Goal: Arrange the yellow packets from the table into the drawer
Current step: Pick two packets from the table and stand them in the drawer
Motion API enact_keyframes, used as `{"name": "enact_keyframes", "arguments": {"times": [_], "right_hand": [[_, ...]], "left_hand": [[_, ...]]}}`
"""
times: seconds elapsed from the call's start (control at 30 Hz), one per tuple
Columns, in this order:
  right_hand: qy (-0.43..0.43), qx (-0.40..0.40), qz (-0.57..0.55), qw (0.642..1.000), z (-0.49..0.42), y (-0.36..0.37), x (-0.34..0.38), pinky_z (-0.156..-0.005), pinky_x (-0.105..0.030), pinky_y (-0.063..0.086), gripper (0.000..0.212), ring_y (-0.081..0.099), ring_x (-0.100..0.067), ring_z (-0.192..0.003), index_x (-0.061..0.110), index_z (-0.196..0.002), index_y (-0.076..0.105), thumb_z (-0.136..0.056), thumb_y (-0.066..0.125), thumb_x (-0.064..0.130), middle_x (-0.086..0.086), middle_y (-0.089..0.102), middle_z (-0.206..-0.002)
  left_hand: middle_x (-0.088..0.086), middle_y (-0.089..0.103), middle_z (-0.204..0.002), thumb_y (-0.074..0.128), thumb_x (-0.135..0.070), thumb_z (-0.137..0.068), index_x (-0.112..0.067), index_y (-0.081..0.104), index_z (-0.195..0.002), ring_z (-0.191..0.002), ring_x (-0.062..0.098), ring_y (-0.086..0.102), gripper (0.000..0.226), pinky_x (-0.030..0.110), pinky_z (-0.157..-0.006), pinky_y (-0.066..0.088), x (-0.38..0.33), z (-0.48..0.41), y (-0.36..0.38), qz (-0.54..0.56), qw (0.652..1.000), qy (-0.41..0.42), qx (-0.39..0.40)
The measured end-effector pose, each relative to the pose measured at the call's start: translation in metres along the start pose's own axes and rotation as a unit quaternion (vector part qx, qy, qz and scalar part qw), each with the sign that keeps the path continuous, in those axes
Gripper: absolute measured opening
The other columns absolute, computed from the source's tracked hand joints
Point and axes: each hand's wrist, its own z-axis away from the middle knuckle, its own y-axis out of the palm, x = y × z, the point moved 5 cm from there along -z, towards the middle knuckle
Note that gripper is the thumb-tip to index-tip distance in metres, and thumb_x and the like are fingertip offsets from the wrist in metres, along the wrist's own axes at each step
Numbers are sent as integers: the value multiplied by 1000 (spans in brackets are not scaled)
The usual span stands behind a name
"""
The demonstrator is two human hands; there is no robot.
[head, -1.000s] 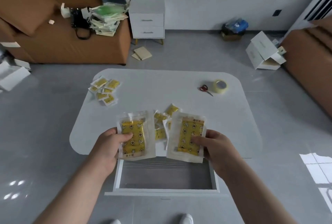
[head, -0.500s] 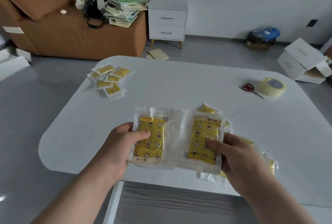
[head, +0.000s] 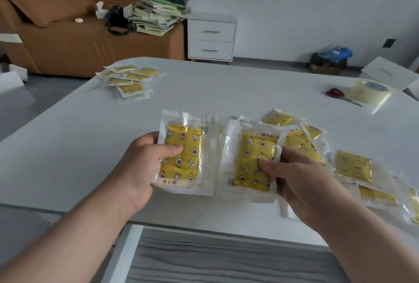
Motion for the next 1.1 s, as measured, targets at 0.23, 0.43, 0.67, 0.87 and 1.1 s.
{"name": "enact_keyframes", "arguments": {"times": [0.23, 0.43, 0.67, 0.87, 1.1], "right_hand": [[26, 44, 15, 999, 10, 5, -12, -78, -40, 57, 38, 74, -29, -89, 4, -102, 70, -64, 67, 1, -14, 76, -97], [97, 153, 58, 982, 50, 5, -59, -63, -31, 61, 24, 75, -30, -81, 7, -83, 78, -62, 70, -3, -18, 76, -93], [228, 260, 138, 928, 66, -2, -131, -95, -44, 52, 32, 70, -33, -103, 11, -102, 76, -70, 74, 5, -16, 73, -109], [290, 153, 199, 924, 44, -1, -181, -89, -42, 56, 21, 74, -29, -91, 0, -104, 69, -86, 62, -7, -15, 76, -97], [270, 58, 220, 936, 13, 2, -198, -86, -42, 58, 15, 74, -26, -87, 5, -101, 68, -90, 61, -2, -11, 77, -92]], "left_hand": [[15, 75, -92, 58, 1, -80, -8, 70, -93, -86, 35, 72, 19, 51, -80, 55, 18, 15, -21, -30, 999, -25, -34], [17, 75, -84, 72, -5, -54, -11, 77, -78, -75, 35, 73, 25, 52, -77, 54, 50, 70, -53, -113, 989, -92, -10], [9, 76, -79, 82, -1, -47, -20, 78, -74, -76, 30, 73, 33, 46, -82, 53, 120, 101, -73, -231, 950, -209, 1], [2, 70, -87, 72, -1, -80, -14, 62, -92, -80, 8, 61, 20, 27, -80, 43, 159, 69, -83, -242, 938, -248, -24], [7, 53, -88, 44, -6, -95, 0, 55, -105, -81, 21, 53, 16, 22, -61, 41, 189, 32, -66, -430, 876, -207, -61]]}}
